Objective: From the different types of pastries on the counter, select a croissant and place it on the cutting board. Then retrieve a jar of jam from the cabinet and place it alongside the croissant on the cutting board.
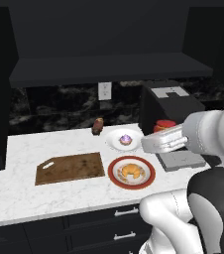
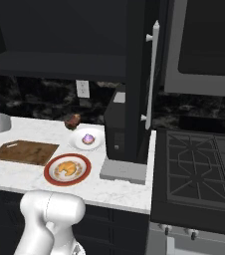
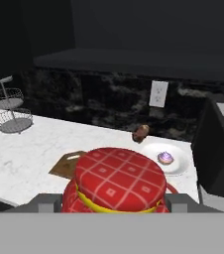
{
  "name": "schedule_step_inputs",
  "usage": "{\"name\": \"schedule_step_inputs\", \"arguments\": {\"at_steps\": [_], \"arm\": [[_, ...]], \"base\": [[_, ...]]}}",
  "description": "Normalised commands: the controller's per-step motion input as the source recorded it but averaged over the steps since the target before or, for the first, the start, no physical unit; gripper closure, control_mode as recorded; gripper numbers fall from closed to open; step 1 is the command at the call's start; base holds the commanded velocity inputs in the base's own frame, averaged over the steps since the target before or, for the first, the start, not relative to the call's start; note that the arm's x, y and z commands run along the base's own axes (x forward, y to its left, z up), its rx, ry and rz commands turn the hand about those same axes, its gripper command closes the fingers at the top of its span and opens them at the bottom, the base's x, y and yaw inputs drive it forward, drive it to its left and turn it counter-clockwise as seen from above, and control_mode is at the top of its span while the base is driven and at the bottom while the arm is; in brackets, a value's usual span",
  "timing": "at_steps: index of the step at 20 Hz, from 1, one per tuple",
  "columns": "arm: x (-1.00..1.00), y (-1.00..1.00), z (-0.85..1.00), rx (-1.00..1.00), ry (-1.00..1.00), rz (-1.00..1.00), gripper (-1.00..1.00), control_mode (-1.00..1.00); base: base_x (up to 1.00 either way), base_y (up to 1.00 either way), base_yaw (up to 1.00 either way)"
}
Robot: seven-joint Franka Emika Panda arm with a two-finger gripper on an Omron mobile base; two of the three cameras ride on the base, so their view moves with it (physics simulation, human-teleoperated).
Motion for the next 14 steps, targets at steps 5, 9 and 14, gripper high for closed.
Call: {"name": "schedule_step_inputs", "arguments": {"at_steps": [5,9,14], "arm": [[0.03,0.06,-0.2,0.1,0.08,0.13,1.0,-1.0],[0.23,0.02,-0.12,0.17,0.18,0.32,1.0,-1.0],[0.01,0.22,-0.03,0.14,0.16,0.24,1.0,-1.0]], "base": [[0.0,0.0,0.0],[0.0,0.0,0.0],[0.0,0.0,0.0]]}}
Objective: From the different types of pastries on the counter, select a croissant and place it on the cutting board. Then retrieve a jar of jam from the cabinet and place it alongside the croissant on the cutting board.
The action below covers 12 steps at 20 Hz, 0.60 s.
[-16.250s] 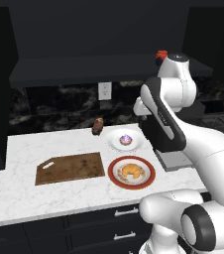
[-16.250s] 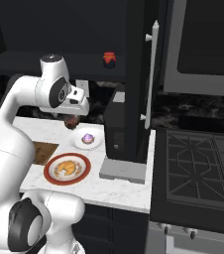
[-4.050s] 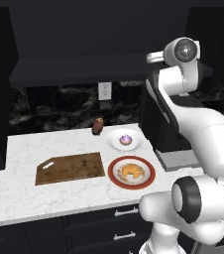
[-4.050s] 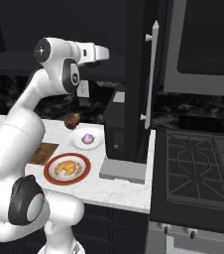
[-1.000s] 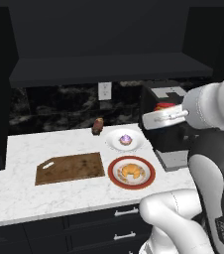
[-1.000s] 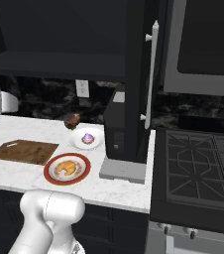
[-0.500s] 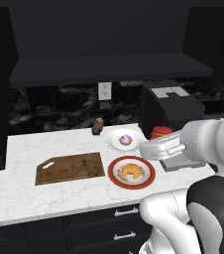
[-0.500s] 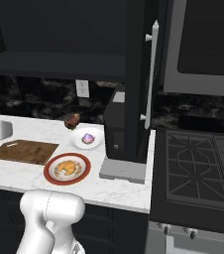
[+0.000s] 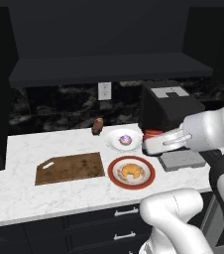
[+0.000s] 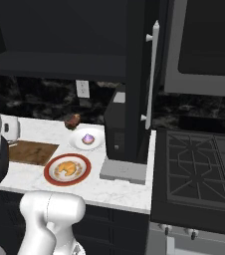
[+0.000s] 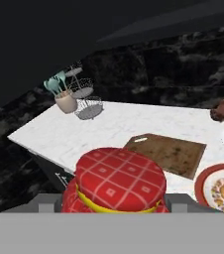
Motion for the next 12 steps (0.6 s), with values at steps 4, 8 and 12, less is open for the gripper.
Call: {"name": "schedule_step_inputs", "arguments": {"at_steps": [4,8,12], "arm": [[0.0,0.32,-0.12,0.06,0.06,0.24,1.0,-1.0],[0.0,0.21,-0.26,0.0,0.0,0.17,1.0,-1.0],[0.03,0.0,-0.37,0.0,-0.05,0.22,1.0,-1.0]], "base": [[0.0,0.0,0.0],[0.0,0.0,0.0],[0.0,0.0,0.0]]}}
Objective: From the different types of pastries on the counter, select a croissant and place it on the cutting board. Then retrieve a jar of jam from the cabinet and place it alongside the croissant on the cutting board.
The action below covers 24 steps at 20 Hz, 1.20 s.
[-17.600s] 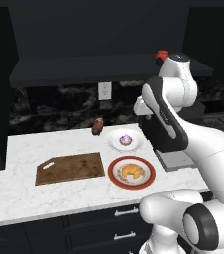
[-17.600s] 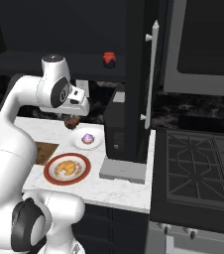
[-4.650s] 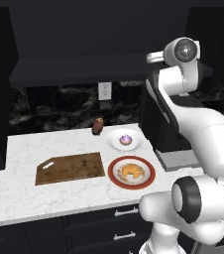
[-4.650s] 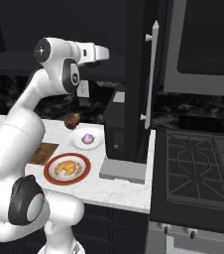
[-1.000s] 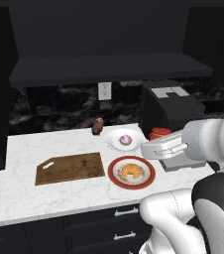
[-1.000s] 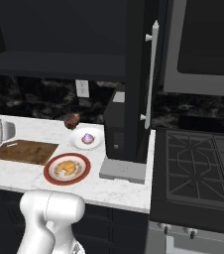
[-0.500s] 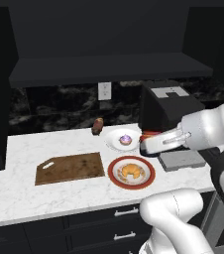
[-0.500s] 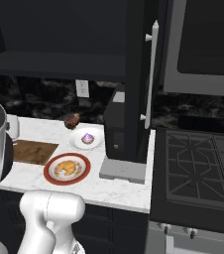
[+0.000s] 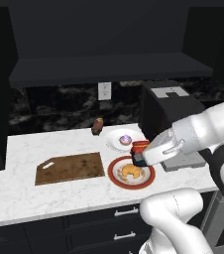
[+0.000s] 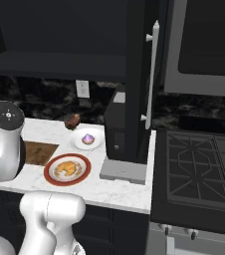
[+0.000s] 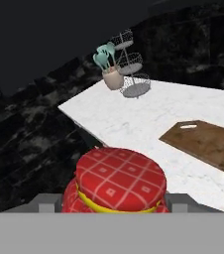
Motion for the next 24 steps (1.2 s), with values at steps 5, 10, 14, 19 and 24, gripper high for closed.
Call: {"name": "schedule_step_inputs", "arguments": {"at_steps": [5,10,14,19,24], "arm": [[0.19,0.02,-0.29,0.0,-0.09,0.23,1.0,-1.0],[0.03,0.25,-0.13,0.0,-0.09,0.13,1.0,-1.0],[0.34,0.35,-0.18,0.0,-0.02,0.06,1.0,-1.0],[0.56,0.2,-0.11,0.0,-0.02,0.05,1.0,-1.0],[0.43,0.04,-0.18,0.0,-0.06,0.09,1.0,-1.0]], "base": [[0.0,0.0,0.0],[0.0,0.0,0.0],[0.0,0.0,0.0],[0.0,0.0,0.0],[0.0,0.0,0.0]]}}
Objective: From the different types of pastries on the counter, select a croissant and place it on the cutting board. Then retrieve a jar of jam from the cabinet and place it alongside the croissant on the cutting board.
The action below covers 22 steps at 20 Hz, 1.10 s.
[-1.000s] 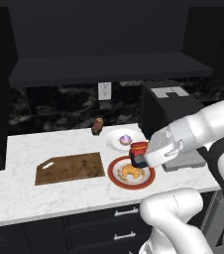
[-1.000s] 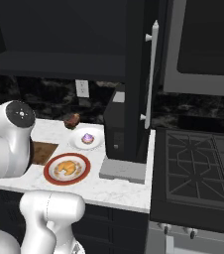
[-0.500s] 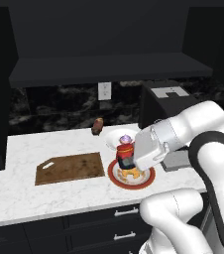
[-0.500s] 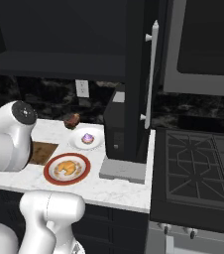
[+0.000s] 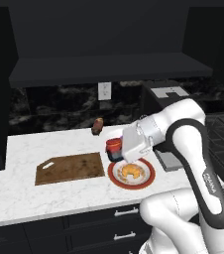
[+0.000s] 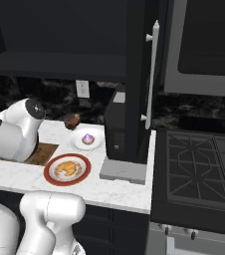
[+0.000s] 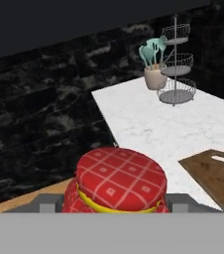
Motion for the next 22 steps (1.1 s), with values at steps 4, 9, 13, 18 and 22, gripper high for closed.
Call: {"name": "schedule_step_inputs", "arguments": {"at_steps": [4,9,13,18,22], "arm": [[0.11,0.17,-0.4,-0.04,-0.2,0.08,1.0,-1.0],[0.0,0.16,-0.35,0.0,-0.1,0.03,1.0,-1.0],[0.02,0.01,-0.3,0.0,-0.06,0.01,1.0,-1.0],[0.16,0.0,-0.27,0.0,0.0,0.03,1.0,-1.0],[0.33,0.0,-0.22,0.06,-0.05,0.09,1.0,-1.0]], "base": [[0.0,0.0,0.0],[0.0,0.0,0.0],[0.0,0.0,0.0],[0.0,0.0,0.0],[0.0,0.0,0.0]]}}
